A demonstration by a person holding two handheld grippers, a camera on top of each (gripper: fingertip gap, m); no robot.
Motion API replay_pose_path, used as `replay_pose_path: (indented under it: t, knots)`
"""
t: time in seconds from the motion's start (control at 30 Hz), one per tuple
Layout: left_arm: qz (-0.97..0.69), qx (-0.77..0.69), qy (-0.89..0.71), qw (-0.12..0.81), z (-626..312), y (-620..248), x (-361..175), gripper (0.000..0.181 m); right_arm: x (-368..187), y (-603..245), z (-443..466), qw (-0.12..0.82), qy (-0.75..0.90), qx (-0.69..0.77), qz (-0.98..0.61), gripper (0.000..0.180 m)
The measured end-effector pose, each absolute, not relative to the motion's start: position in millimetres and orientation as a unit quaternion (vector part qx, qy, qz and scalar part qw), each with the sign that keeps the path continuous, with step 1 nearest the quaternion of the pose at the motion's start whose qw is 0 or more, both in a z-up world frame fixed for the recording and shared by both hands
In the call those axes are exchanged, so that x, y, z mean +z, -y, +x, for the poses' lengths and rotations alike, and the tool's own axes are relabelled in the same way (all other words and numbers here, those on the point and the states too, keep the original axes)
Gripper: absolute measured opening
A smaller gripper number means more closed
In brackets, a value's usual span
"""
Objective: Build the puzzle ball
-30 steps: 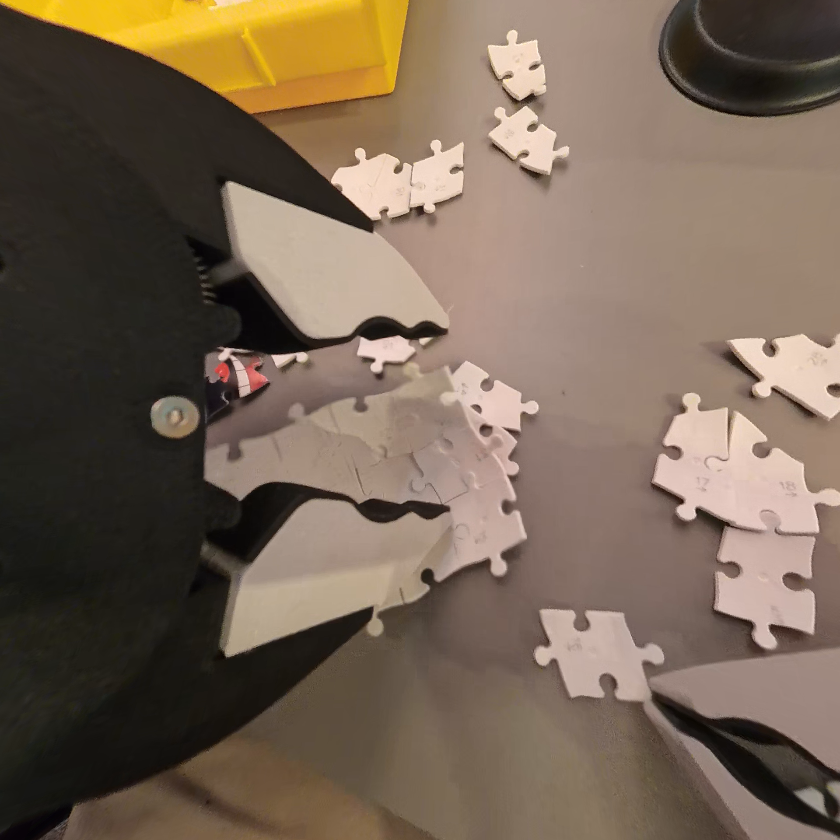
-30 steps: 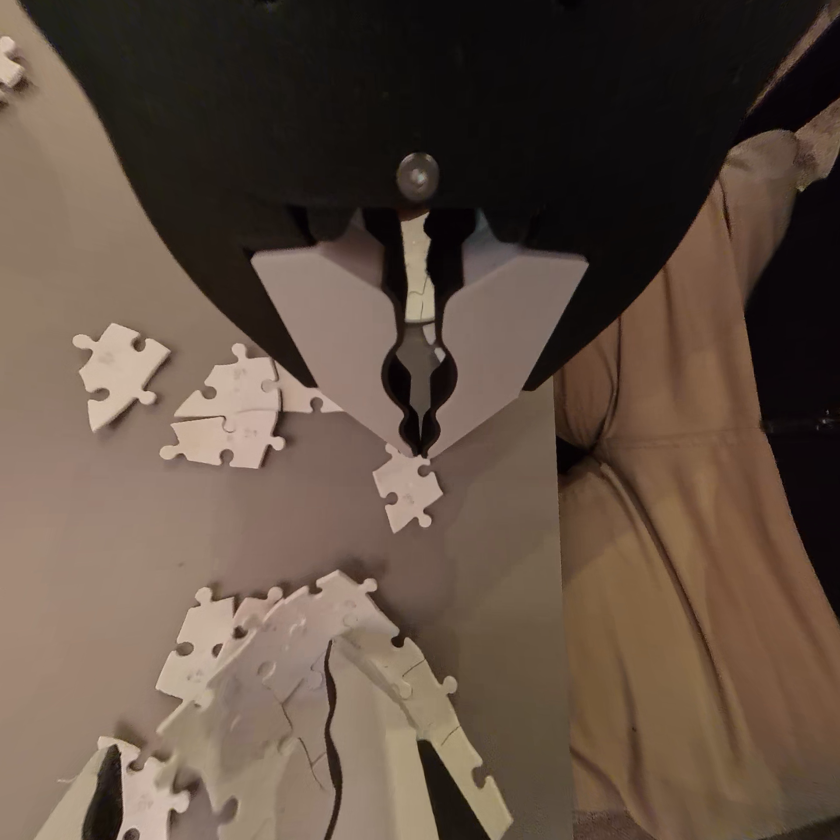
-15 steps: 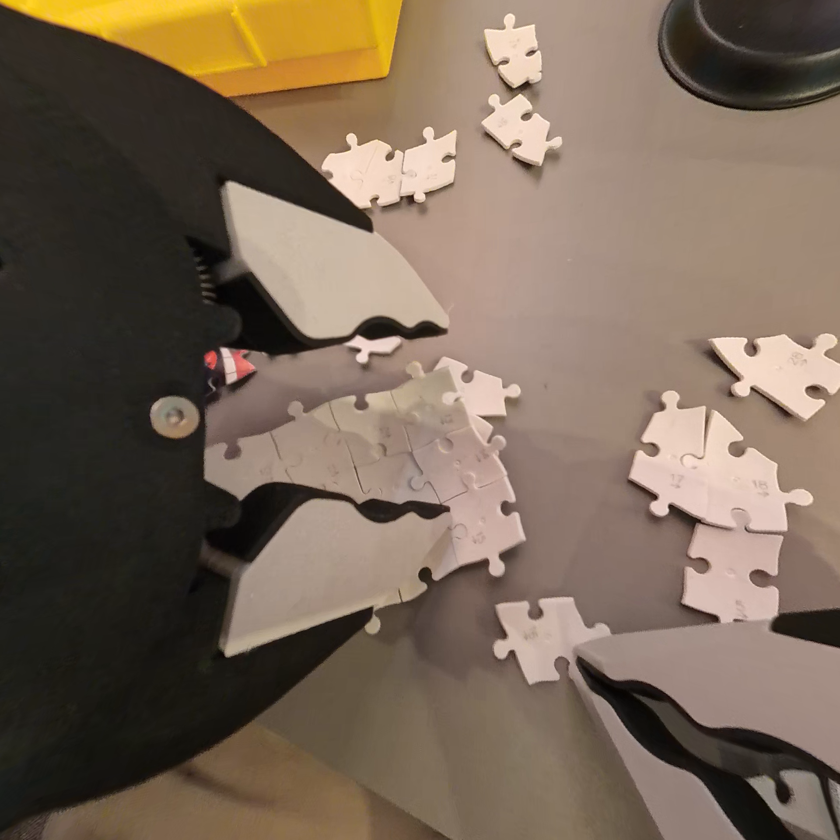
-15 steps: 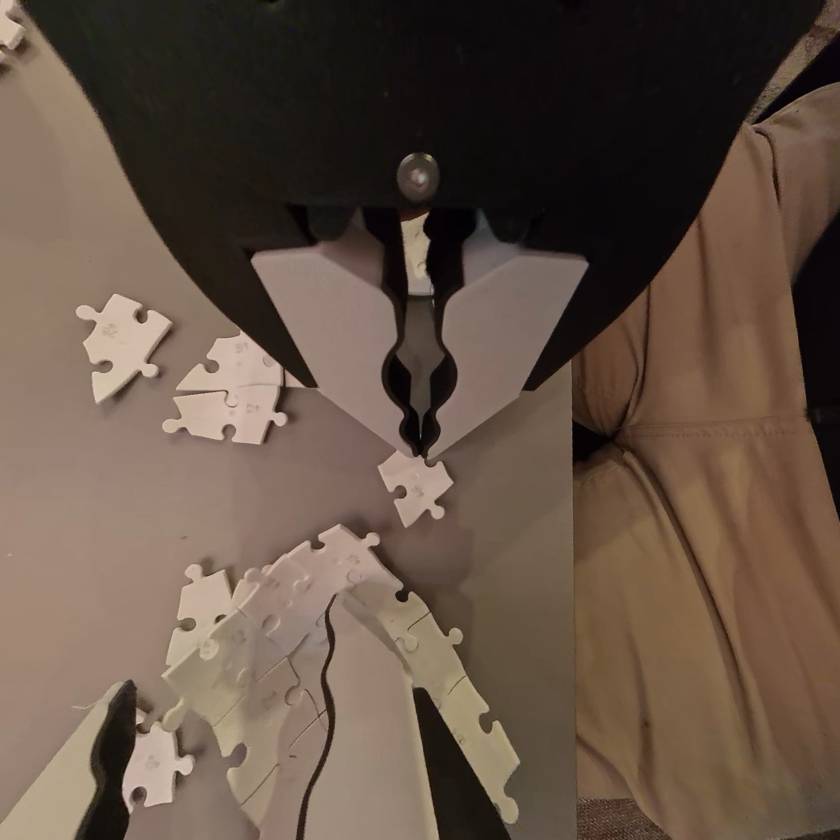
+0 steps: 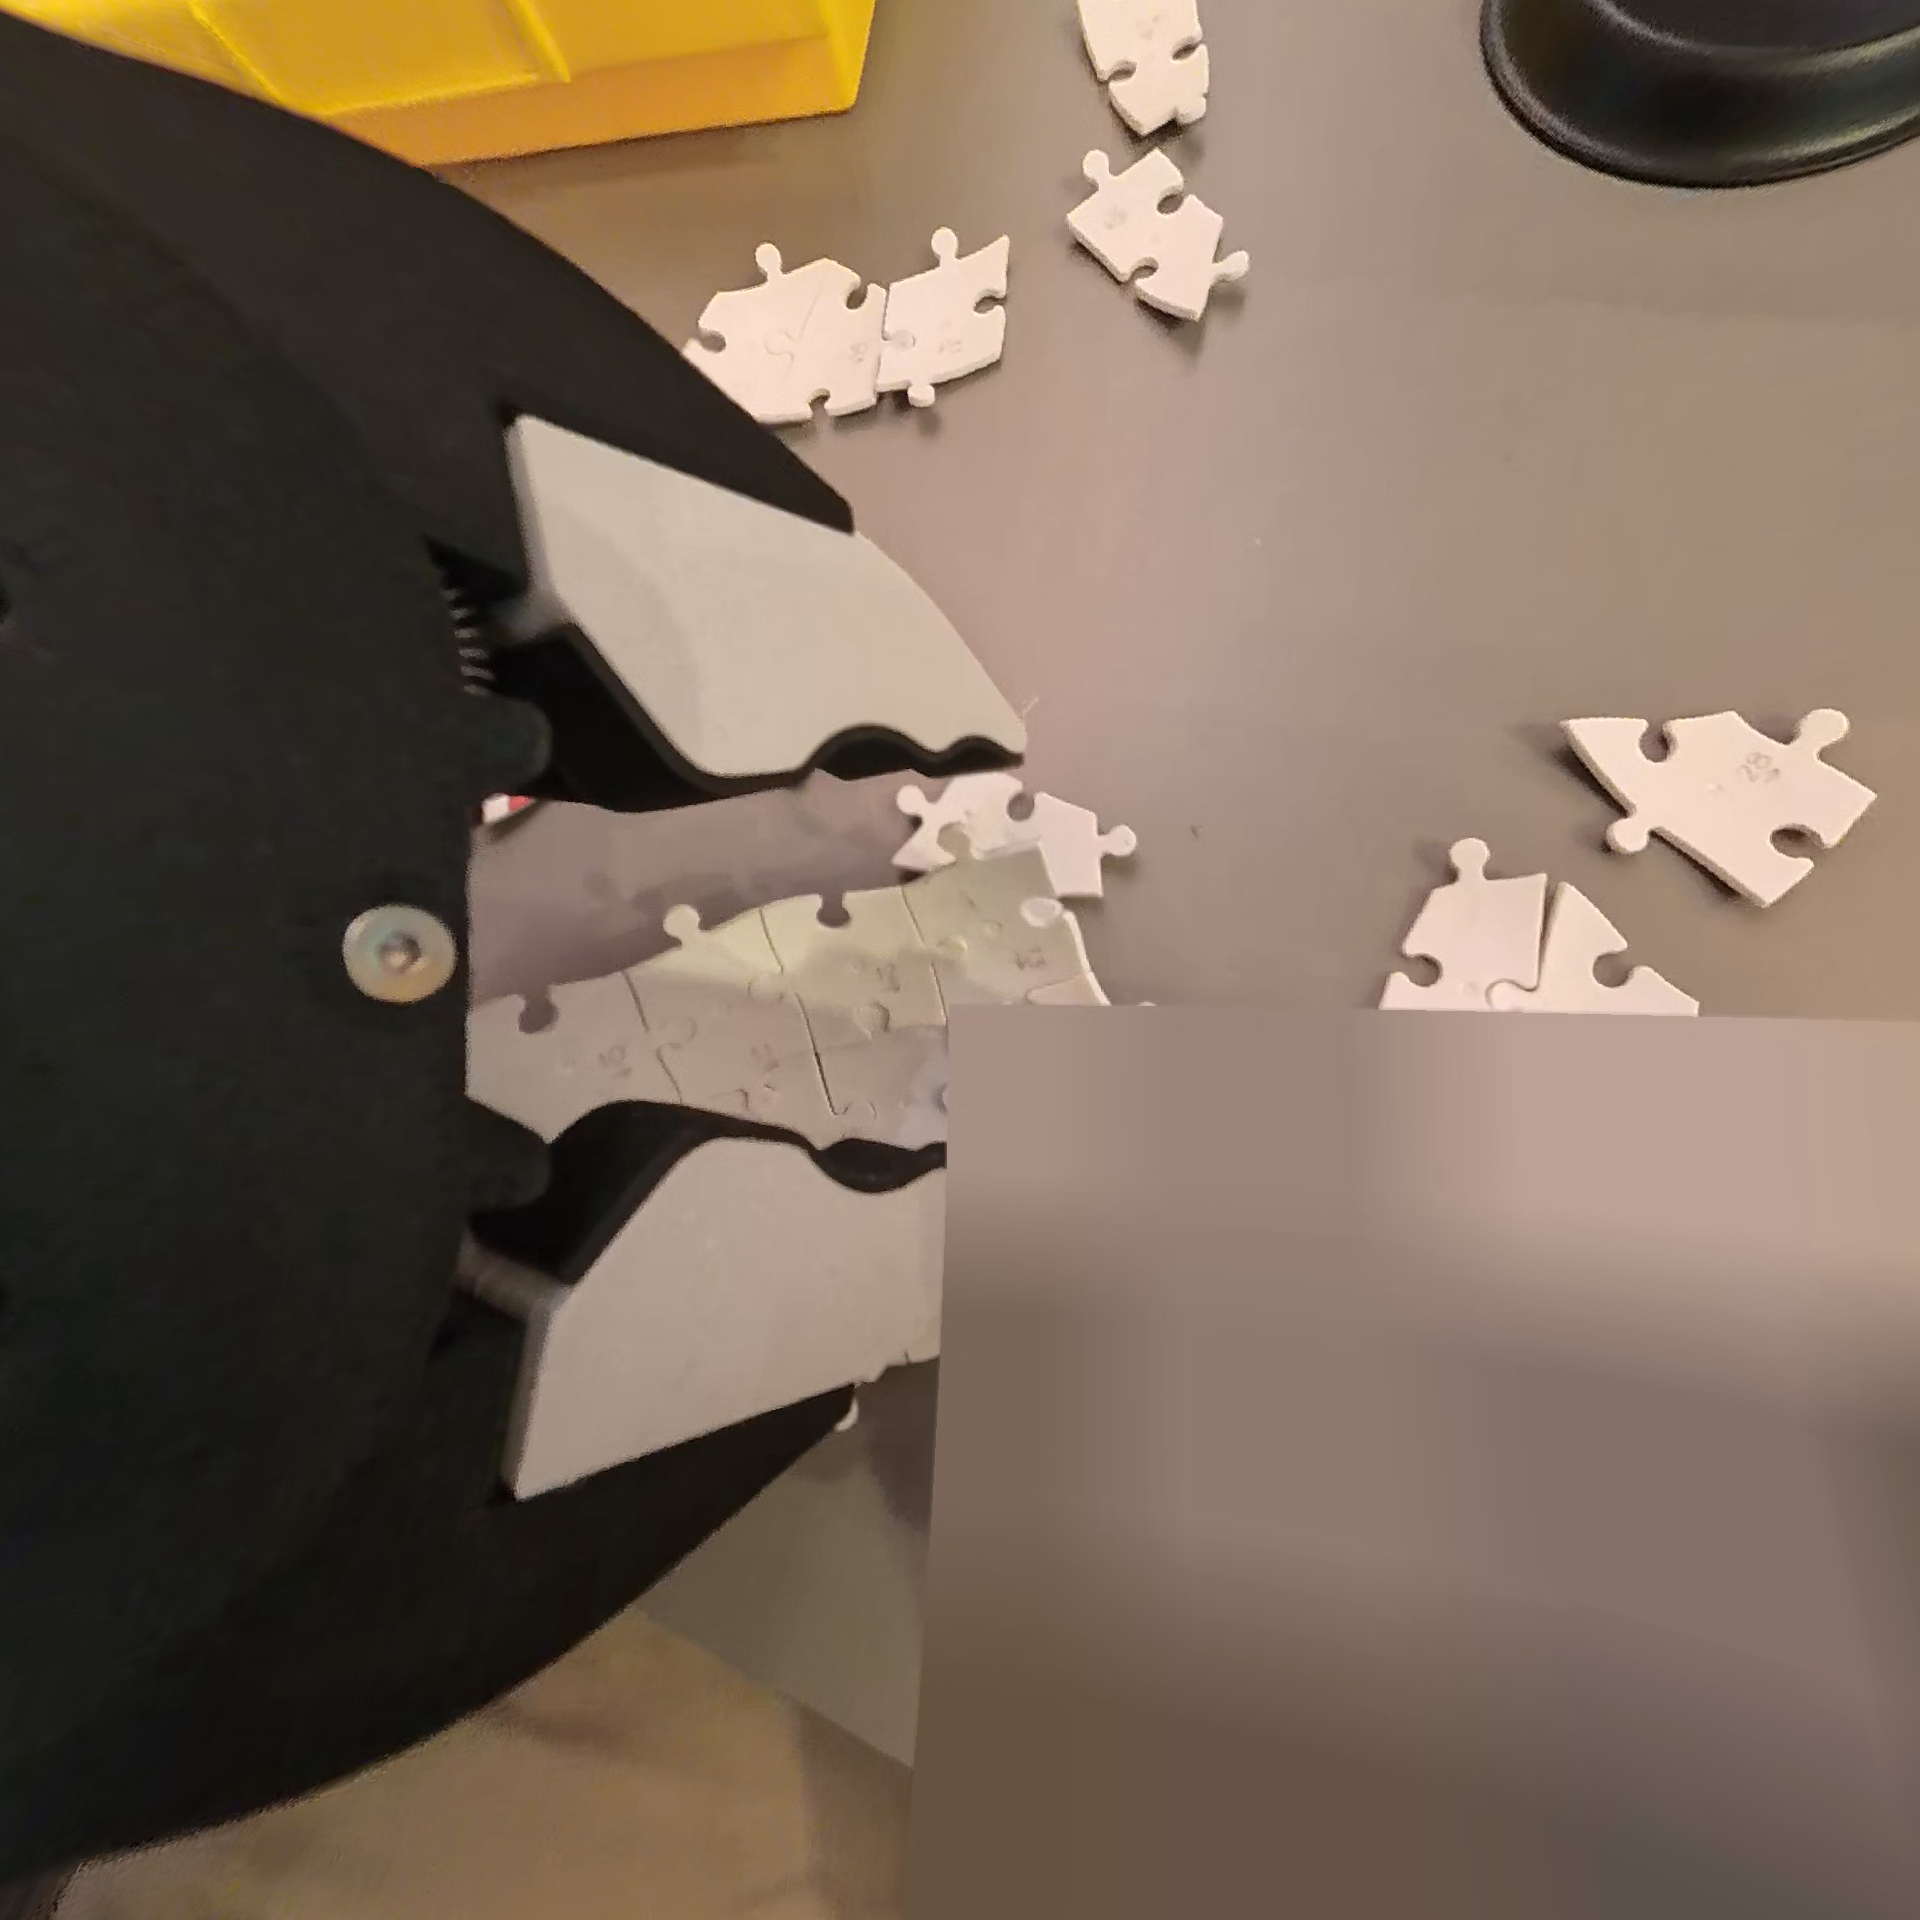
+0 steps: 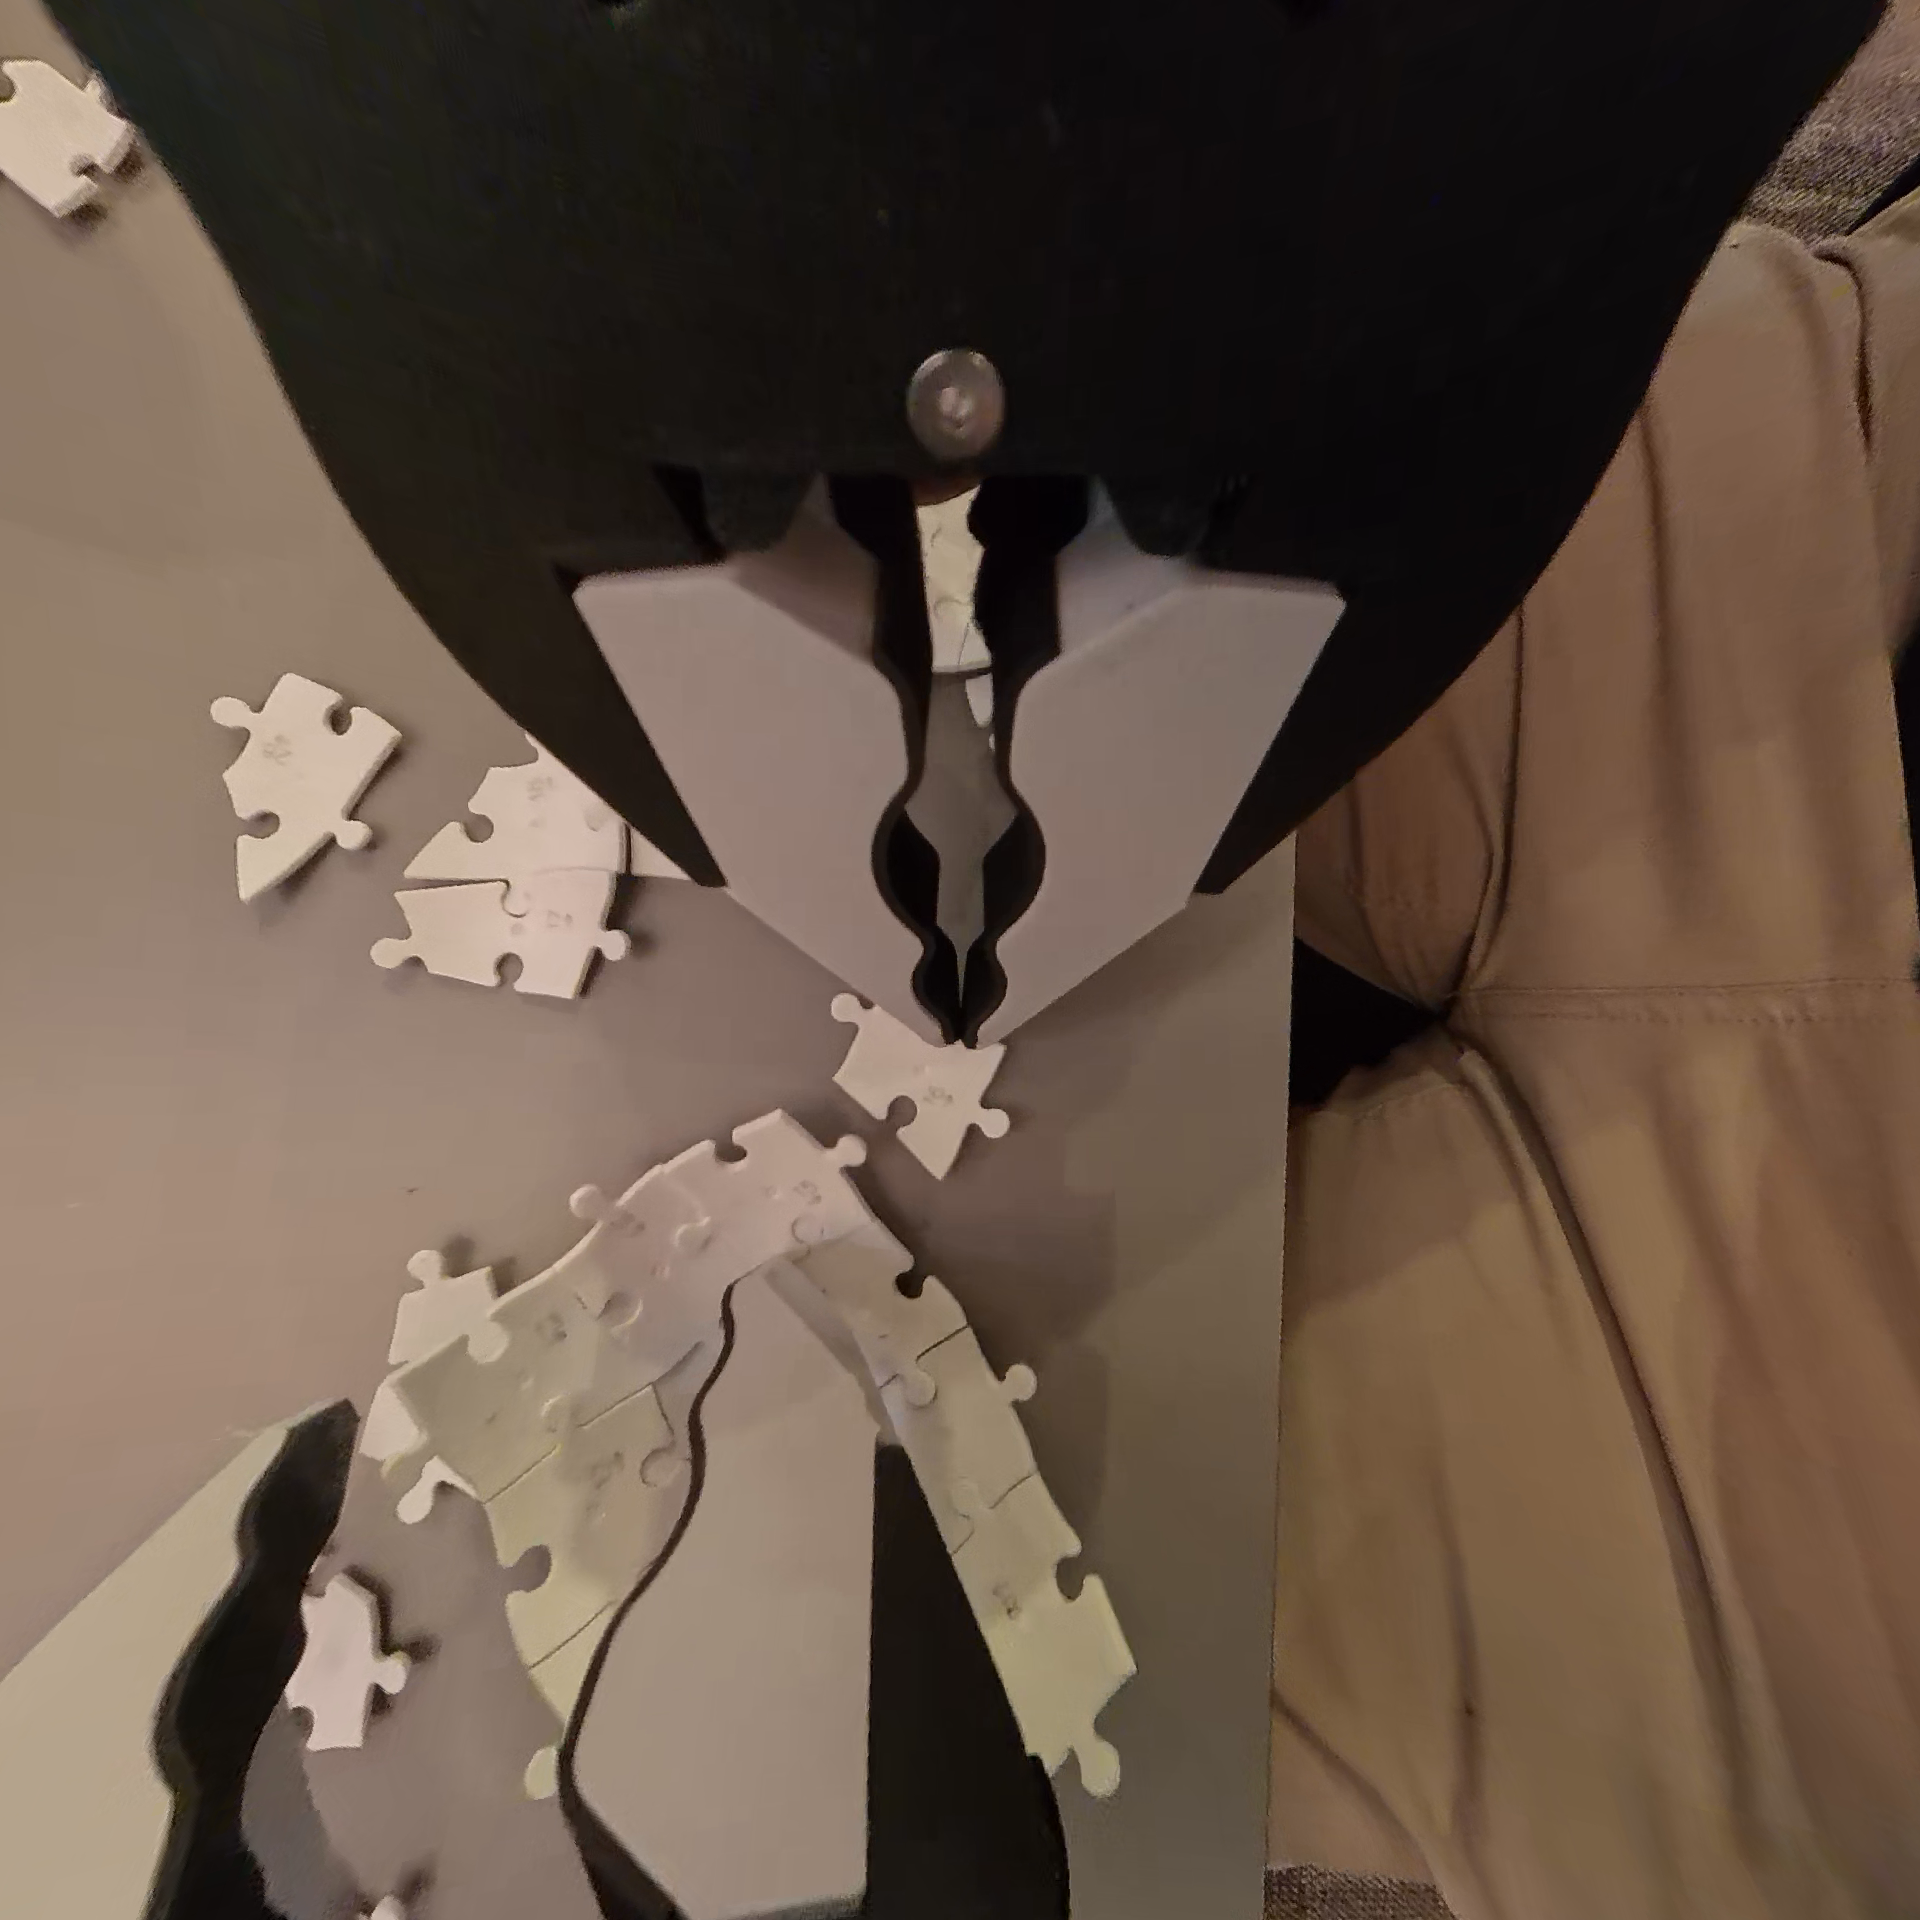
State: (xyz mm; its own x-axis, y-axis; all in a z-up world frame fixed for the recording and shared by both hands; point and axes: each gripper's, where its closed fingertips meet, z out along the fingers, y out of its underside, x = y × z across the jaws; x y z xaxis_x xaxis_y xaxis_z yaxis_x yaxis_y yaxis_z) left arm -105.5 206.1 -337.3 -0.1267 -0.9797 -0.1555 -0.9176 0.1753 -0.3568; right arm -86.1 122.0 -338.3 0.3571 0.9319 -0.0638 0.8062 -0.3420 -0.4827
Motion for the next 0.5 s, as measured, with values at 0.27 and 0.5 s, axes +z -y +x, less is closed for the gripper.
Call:
replay_pose_path:
  t: [0.27,0.5]
  knots:
    - [-0.648,-0.08,-0.738,0.173,-103.0,-197.0,-337.6,0.067,-325.8,-124.5,-89.5,0.227,0.553,0.153,-0.787,0.0]
    - [-0.657,-0.071,-0.733,0.165,-105.7,-194.3,-338.0,0.066,-324.3,-136.6,-91.6,0.267,0.559,0.126,-0.775,0.0]
